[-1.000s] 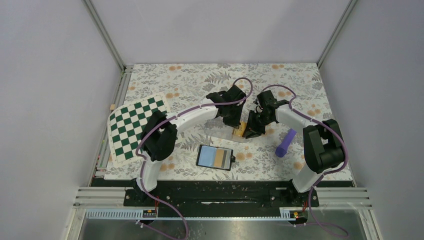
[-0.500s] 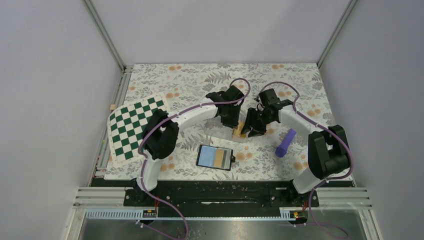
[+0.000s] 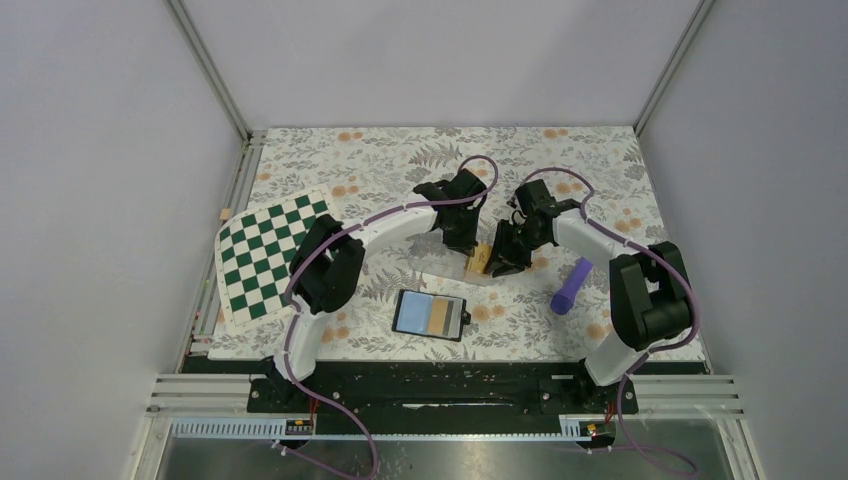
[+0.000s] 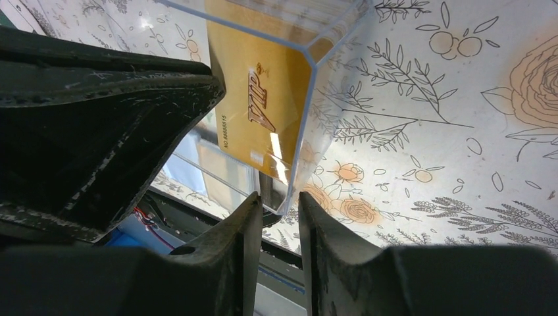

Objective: Put the credit cards into the card holder
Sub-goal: Pick up the credit card from the storage box.

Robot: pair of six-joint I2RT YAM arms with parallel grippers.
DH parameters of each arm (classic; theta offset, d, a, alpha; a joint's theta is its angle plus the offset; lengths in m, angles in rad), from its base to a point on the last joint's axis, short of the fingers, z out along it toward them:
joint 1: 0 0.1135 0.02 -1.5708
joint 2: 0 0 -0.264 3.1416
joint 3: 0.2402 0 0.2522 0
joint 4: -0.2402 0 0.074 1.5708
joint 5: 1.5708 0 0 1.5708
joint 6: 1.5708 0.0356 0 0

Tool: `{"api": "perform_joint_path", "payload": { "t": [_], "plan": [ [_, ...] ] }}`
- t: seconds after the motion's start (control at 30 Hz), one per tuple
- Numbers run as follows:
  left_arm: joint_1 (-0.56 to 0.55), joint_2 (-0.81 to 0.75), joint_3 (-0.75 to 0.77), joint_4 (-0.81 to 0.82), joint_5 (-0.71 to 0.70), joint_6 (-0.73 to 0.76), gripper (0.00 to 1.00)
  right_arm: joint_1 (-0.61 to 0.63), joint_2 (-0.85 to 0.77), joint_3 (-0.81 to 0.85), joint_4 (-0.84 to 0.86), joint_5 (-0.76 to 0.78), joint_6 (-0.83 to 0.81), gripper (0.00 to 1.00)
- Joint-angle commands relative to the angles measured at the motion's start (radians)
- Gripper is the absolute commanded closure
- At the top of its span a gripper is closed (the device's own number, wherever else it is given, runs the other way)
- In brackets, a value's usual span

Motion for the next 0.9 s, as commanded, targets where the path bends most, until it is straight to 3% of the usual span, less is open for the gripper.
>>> {"api": "perform_joint_path", "payload": {
  "t": [0.0, 0.23, 0.73, 0.87],
  "plan": [
    [-0.008, 0.010, 0.017, 0.054, 0.067, 0.004, 0.95, -0.004, 0.009, 0.026, -0.016, -0.021, -0.011, 0.67],
    [-0.026, -0.050, 0.001, 0.081, 0.053, 0.006, 1.00, -0.004, 0.009, 0.022, -0.018, -0.024, -0.016, 0.68],
    [-0.036, -0.120, -0.018, 0.081, 0.020, 0.012, 1.00, -0.004, 0.001, 0.016, -0.017, -0.021, -0.016, 0.69],
    [-0.034, -0.117, -0.017, 0.053, -0.026, 0.012, 0.82, -0.004, -0.004, 0.016, -0.018, -0.022, -0.016, 0.69]
  ]
}}
